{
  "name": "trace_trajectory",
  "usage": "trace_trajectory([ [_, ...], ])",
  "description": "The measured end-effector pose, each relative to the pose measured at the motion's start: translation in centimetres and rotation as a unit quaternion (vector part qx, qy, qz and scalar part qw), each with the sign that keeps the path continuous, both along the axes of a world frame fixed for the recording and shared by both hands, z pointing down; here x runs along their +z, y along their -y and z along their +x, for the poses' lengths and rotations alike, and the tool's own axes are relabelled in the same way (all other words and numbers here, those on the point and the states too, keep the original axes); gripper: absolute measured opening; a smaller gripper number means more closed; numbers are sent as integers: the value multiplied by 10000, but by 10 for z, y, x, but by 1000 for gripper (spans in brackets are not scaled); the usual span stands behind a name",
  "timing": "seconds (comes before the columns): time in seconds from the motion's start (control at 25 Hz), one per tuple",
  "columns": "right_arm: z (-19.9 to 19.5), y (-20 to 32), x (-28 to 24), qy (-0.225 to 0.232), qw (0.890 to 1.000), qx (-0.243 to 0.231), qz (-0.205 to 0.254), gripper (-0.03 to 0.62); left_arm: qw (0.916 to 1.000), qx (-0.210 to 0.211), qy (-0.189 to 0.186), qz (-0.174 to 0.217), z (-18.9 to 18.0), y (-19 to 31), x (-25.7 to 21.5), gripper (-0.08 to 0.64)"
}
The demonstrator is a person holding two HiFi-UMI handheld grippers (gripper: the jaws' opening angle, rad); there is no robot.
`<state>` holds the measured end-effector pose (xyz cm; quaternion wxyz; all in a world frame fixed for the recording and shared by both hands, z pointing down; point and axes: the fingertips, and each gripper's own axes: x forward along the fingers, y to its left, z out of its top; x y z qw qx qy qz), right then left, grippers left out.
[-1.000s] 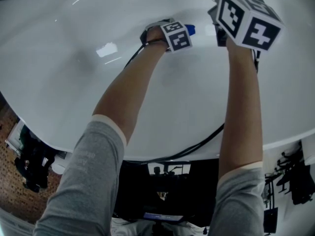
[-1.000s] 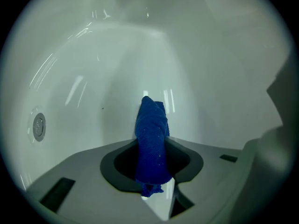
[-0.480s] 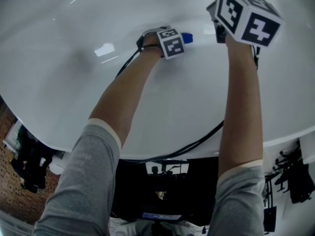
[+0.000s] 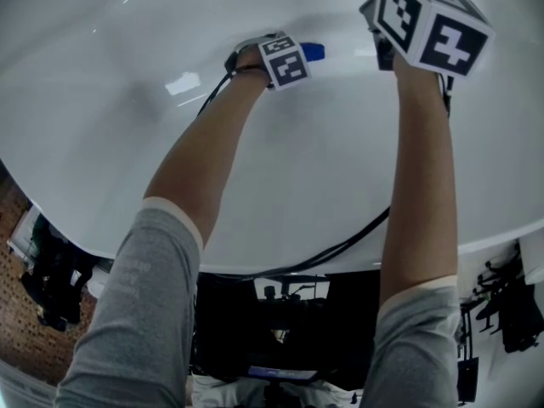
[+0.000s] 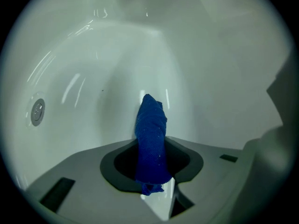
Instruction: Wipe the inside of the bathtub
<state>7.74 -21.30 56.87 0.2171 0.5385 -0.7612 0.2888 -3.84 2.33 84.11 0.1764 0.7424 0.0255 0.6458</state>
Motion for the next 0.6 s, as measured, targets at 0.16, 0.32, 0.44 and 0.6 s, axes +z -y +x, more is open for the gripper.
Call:
trace_trajectory([
  [0.16, 3, 1, 0, -54, 10000, 38, -5, 6, 9979, 56, -105, -629, 2, -30, -4, 130],
  [0.32, -4, 2, -8, 21, 10000, -42, 9, 6, 9944, 40, -16, -1060, -1, -44, -8, 130],
  [0.44, -8, 3, -10, 73, 9999, -74, 20, 6, 9925, -71, -41, -1224, -3, -43, -9, 130],
  [0.6, -6, 5, -10, 93, 9999, -64, 56, 6, 9907, 21, -137, -1353, 1, -46, -16, 120],
])
